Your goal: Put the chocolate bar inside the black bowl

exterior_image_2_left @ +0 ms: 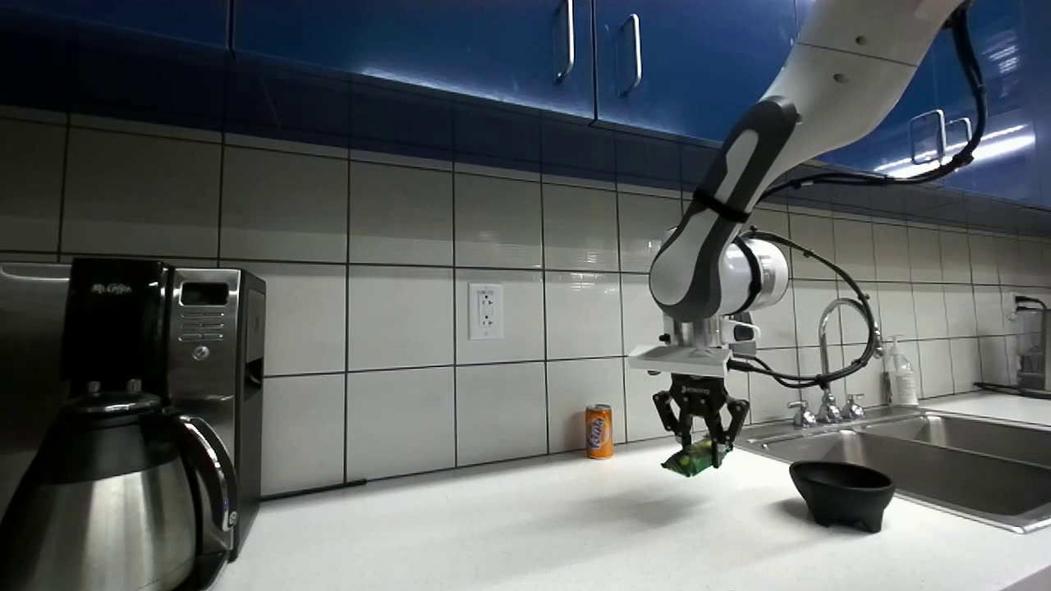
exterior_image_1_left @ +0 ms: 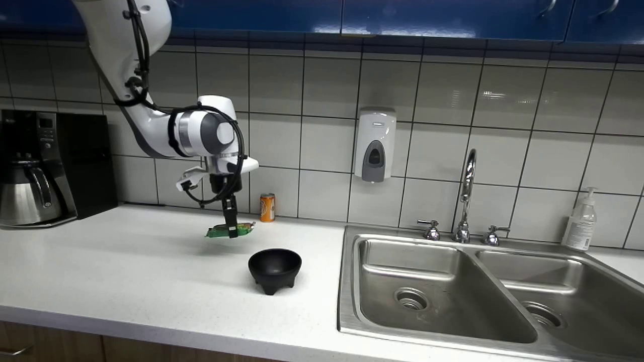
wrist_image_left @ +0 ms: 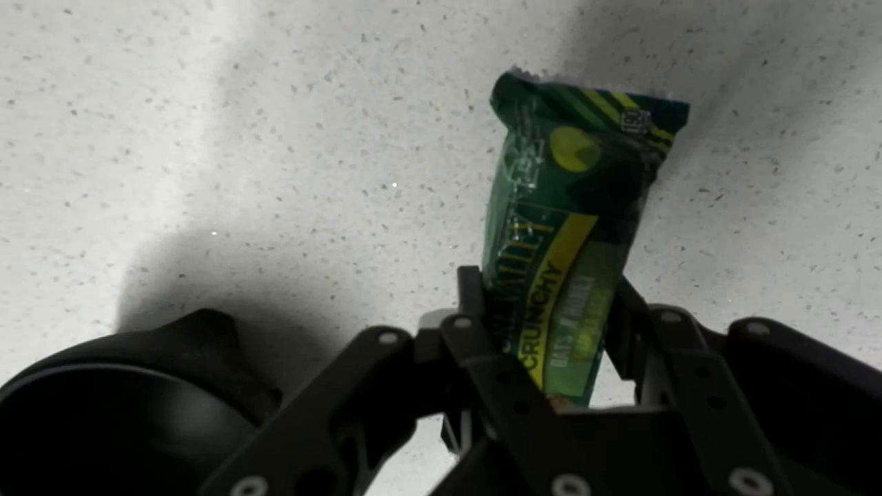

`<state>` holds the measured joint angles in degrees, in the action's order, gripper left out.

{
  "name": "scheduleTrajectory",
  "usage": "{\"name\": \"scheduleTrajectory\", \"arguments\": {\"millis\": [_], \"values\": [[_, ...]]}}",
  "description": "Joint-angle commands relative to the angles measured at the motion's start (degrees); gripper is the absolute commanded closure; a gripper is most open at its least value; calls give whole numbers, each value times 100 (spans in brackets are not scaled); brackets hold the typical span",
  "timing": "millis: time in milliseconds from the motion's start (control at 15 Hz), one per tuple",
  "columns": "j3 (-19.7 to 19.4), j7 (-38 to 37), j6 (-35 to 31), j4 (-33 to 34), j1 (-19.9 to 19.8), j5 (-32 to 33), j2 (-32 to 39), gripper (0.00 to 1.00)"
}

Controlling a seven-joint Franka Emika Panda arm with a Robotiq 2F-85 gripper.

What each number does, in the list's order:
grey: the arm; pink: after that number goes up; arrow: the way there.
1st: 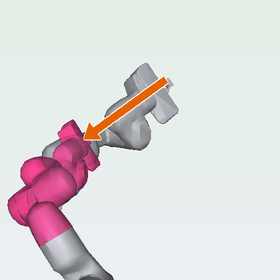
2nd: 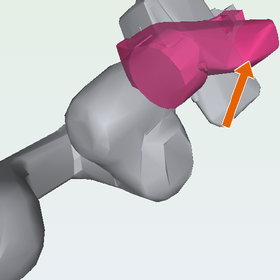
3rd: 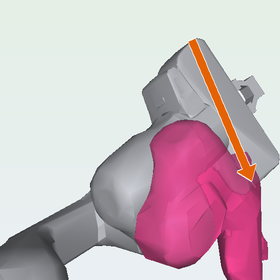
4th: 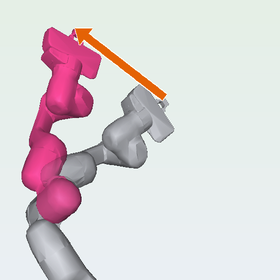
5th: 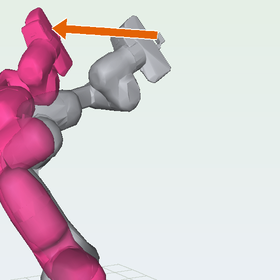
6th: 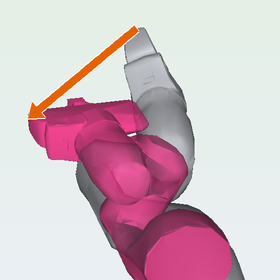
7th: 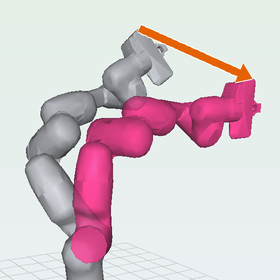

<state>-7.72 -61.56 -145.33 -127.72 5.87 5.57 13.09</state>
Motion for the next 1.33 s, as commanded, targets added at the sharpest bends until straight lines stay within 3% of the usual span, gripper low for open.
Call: {"name": "scheduleTrajectory", "arguments": {"millis": [0,733,1267], "values": [[119,410,274,-474,-201,-143,-603,83],[-90,122,407,-1003,-833,55,-1337,83],[-262,11,717,-932,-1256,91,-1268,83]]}}
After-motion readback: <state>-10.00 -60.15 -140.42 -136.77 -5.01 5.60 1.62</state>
